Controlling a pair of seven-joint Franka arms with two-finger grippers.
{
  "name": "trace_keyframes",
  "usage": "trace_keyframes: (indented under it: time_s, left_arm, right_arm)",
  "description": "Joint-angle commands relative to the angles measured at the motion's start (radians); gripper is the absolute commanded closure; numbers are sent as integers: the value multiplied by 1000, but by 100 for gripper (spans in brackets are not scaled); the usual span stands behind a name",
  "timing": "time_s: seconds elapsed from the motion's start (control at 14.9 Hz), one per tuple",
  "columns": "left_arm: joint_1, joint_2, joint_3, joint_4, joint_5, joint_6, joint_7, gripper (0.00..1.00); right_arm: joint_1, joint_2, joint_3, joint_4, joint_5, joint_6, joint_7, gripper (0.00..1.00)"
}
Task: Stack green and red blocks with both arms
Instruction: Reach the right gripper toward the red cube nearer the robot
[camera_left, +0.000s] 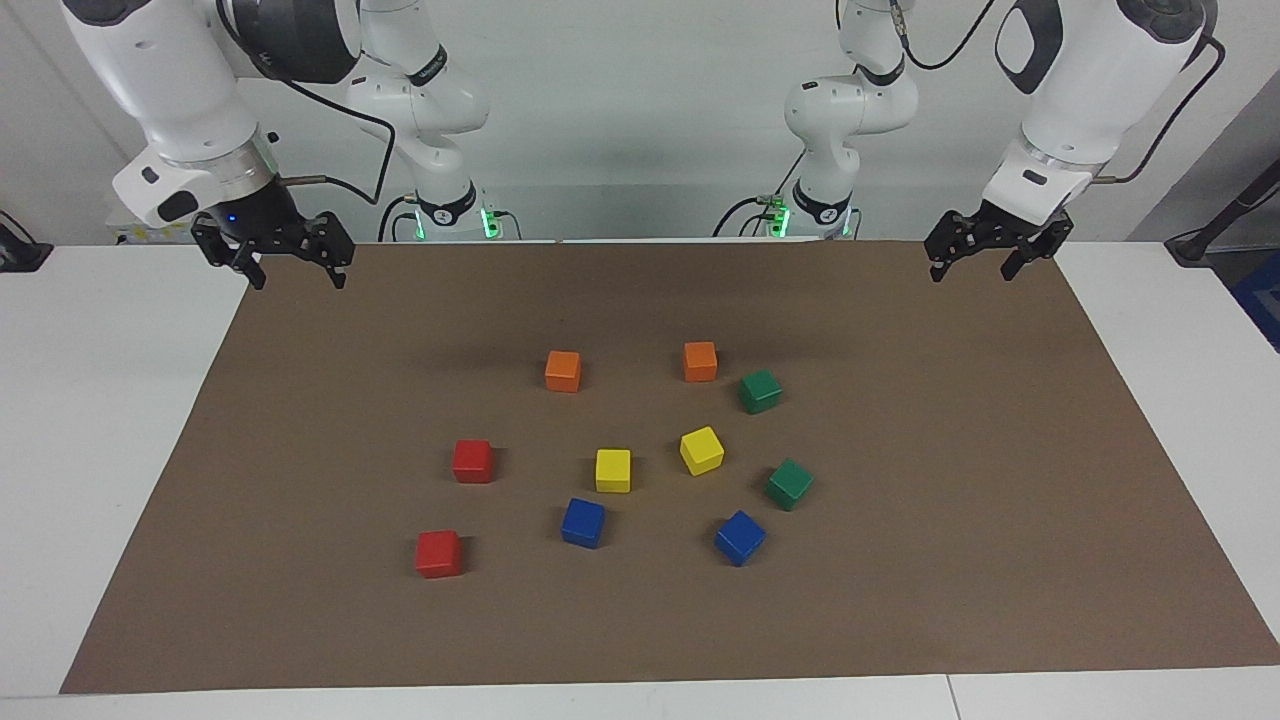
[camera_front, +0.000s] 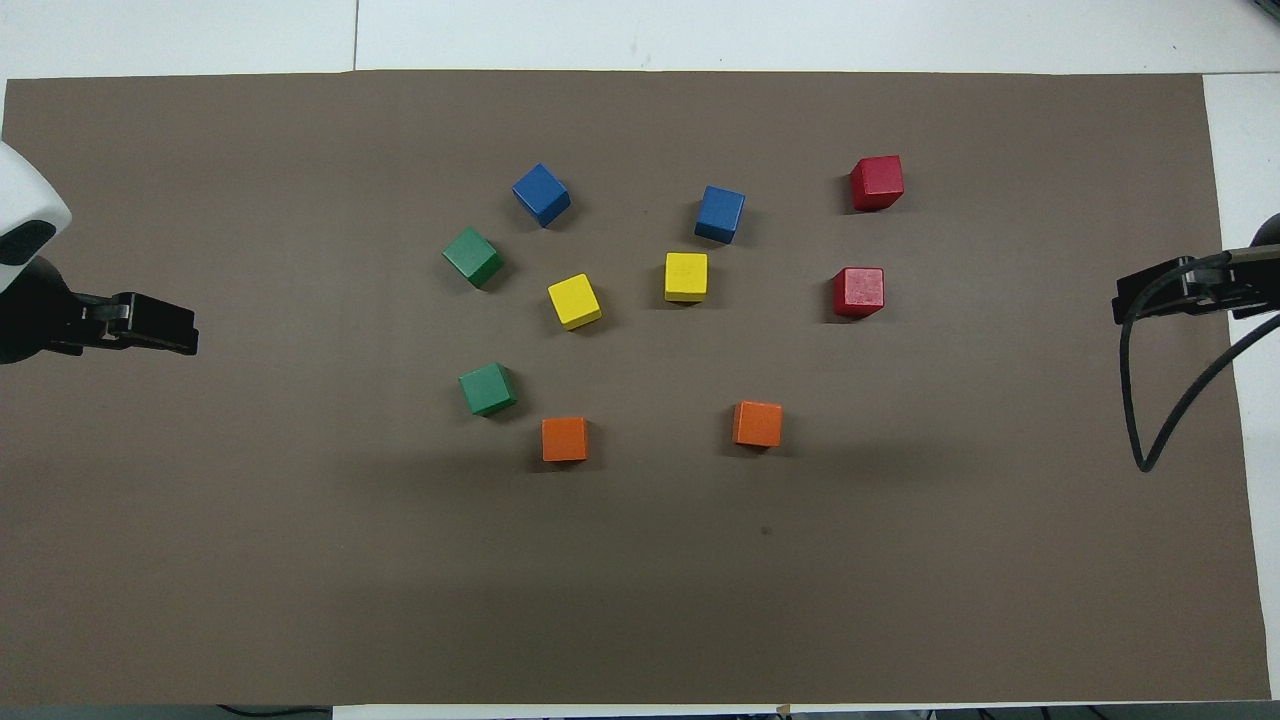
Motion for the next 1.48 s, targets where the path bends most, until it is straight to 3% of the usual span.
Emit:
trace_keyframes:
  time_s: [0.0,0.87,1.14,1.41]
  left_arm:
    - [13,-16,-5,-9,-11,-6,16,0]
    - [13,-16,-5,-9,-11,-6,16,0]
    - [13,-16,-5,-9,-11,-6,16,0]
    - [13,-16,-5,-9,-11,-6,16,0]
  right_arm:
    - [8,-22,-10,-22,5,0,-19,0]
    - [12,-39,6,-59,-3,19,7,0]
    - [68,-34,7,-156,2,178,88,0]
    - [134,111,7,-183,16,336,239,0]
